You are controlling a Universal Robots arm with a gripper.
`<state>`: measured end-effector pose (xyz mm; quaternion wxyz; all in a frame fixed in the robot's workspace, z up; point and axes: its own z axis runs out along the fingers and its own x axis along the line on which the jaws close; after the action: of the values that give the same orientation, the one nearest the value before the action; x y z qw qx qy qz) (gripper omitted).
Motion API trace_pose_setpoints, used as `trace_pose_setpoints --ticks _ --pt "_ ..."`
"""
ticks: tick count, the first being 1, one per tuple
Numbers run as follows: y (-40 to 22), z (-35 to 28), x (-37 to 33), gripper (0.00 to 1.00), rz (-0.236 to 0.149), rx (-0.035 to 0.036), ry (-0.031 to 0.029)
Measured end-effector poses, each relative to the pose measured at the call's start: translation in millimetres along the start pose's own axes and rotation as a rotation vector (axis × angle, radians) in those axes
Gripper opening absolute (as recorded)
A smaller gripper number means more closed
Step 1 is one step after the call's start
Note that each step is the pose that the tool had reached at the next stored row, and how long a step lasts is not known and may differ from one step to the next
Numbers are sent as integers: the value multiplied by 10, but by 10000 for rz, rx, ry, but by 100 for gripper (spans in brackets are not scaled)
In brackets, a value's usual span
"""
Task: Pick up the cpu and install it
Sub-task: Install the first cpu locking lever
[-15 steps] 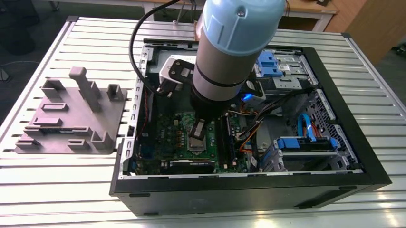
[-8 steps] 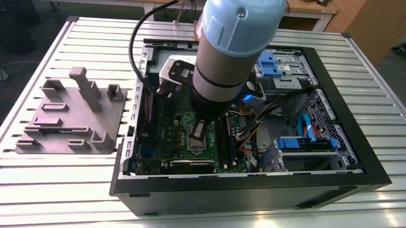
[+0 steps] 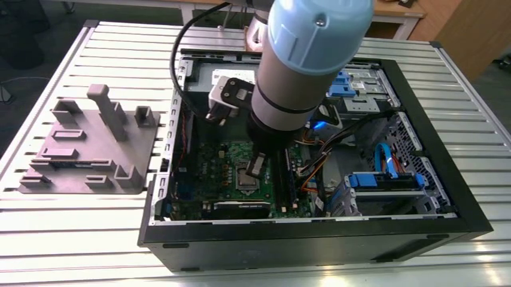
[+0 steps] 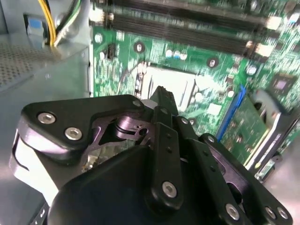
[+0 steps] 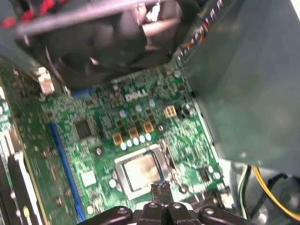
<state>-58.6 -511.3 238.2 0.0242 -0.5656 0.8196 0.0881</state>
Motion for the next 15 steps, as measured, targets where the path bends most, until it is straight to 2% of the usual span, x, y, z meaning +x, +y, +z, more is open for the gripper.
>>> trace_pose_setpoints --ticks 2,4,12,15 --pt "-58 -4 -23 10 0 -3 1" --pt "-77 -4 -29 10 -1 -4 1" --pt "-77 -7 -31 10 0 -3 0" --pt "-72 -44 -36 10 0 -3 0"
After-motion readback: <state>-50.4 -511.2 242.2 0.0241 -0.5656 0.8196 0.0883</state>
